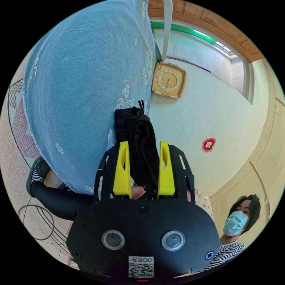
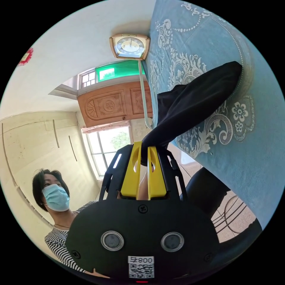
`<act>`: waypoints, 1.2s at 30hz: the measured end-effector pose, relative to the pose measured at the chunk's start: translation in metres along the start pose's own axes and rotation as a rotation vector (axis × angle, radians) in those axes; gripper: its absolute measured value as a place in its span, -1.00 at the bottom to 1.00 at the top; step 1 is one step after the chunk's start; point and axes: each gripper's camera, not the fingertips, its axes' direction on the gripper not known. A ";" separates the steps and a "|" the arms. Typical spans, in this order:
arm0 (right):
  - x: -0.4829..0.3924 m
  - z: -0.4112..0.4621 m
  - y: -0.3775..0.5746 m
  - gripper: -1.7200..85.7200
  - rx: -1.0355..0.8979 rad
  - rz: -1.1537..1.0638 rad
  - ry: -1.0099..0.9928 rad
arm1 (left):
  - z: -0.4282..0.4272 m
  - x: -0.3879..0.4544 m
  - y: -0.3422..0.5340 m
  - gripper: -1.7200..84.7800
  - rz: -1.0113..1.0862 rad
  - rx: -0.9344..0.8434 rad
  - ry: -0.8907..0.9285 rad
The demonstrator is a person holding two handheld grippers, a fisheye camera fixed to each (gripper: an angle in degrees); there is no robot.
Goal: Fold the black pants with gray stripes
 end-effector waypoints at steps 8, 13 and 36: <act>0.014 -0.007 0.059 -0.94 -0.014 0.018 0.075 | 0.044 -0.032 0.006 -0.82 0.033 -0.010 -0.071; 0.001 -0.022 0.104 -0.94 -0.010 -0.041 0.097 | 0.071 -0.036 0.020 -0.83 0.128 -0.060 -0.067; -0.036 -0.204 0.452 -0.94 0.409 -0.303 -0.012 | 0.399 -0.153 0.108 -0.83 0.383 -0.650 -0.063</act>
